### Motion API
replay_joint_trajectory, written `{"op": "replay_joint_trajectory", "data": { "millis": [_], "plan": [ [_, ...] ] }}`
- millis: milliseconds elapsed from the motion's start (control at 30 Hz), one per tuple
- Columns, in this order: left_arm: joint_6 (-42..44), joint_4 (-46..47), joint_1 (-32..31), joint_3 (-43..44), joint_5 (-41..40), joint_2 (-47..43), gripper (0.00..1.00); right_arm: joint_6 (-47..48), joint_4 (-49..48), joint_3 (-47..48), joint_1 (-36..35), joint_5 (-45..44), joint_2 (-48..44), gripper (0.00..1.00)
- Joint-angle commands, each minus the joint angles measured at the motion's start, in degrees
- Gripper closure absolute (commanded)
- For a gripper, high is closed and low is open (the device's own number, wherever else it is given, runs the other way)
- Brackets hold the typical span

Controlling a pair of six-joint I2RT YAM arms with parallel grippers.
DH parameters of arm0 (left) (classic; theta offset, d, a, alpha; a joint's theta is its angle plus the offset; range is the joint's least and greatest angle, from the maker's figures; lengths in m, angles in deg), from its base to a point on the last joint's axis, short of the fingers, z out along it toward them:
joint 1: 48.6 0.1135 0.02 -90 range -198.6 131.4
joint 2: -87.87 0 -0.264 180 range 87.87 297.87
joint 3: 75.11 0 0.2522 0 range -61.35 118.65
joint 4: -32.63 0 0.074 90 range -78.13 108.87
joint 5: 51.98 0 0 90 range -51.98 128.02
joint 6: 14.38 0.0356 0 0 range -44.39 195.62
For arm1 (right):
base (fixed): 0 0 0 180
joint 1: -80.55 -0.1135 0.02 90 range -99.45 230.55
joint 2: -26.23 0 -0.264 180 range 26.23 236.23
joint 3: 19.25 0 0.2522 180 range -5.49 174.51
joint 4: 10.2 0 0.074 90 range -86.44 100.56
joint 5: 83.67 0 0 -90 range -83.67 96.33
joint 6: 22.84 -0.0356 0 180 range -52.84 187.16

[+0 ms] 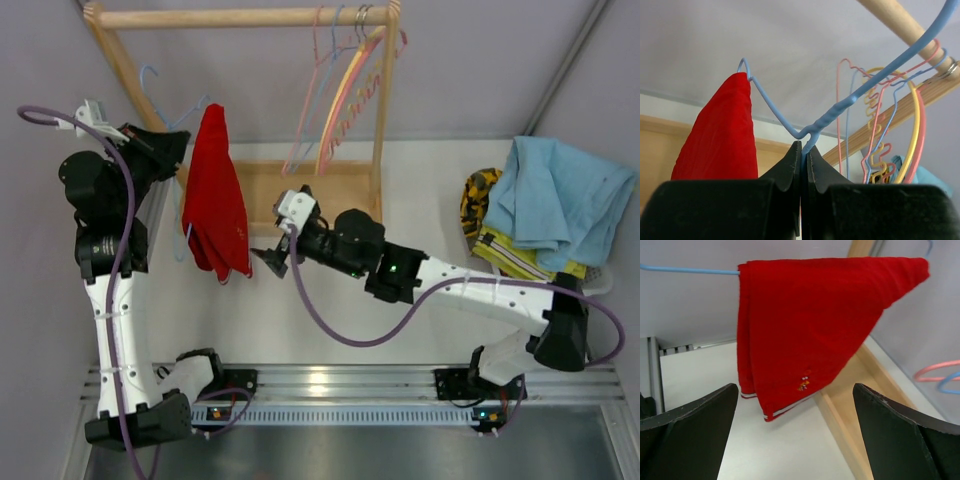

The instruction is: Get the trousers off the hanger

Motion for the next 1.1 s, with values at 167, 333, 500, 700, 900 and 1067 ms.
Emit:
{"op": "replay_joint_trajectory", "data": {
  "millis": [167,333,500,700,900,1067],
  "plan": [
    [3.0,-8.4,-0.5,8.5,-8.8,-0.1,1.00,-1.1,-19.8,3.6,-5.5,-6.5,10.4,0.01],
    [-2.2,-11.8,-0.5,7.5,-11.2,-1.3,1.00,-2.3,-20.7,6.4,-6.0,-5.4,13.8,0.01],
    [-3.6,-13.3,-0.5,8.4,-12.4,-1.2,1.00,-0.2,-23.3,4.9,-8.8,-3.9,14.2,0.01],
    [-3.2,-13.3,-0.6,8.1,-13.0,-1.3,1.00,2.3,-25.9,3.8,-12.5,-2.7,14.3,0.01],
    [-3.5,-13.3,-0.5,8.5,-12.1,-1.2,1.00,-0.4,-24.3,10.1,-13.8,-15.9,20.6,0.05],
    [-3.4,-13.3,-0.5,8.8,-11.6,-1.4,1.00,-1.1,-25.3,13.7,-13.7,-19.4,23.8,0.27]
  ]
}}
